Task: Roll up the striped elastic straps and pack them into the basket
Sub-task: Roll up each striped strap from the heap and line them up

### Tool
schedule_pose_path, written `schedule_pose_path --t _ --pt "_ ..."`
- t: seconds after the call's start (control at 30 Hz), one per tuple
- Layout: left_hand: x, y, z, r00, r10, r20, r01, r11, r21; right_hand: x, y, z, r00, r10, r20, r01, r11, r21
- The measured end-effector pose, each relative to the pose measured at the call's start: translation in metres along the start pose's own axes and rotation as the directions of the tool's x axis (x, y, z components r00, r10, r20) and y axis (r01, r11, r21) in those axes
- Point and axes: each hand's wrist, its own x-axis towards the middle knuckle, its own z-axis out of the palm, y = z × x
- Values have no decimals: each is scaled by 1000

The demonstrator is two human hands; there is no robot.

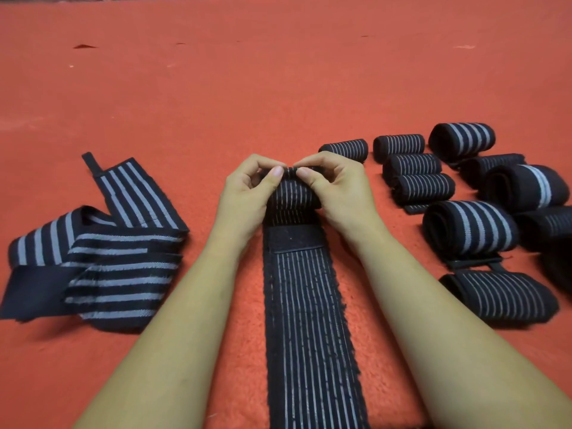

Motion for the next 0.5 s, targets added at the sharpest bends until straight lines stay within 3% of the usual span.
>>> schedule_pose_path --t 0.17,0.33,0.5 --pt "0 3 -2 1000 5 -1 -5 1000 7 -3 -4 -1 999 32 16 -33 998 55" --pt "0 1 -3 994 105 35 -109 982 153 -2 0 -1 993 112 32 -114 988 102" --pt "0 1 -3 991 127 34 -131 960 246 -1 2 -3 997 61 49 -66 992 110"
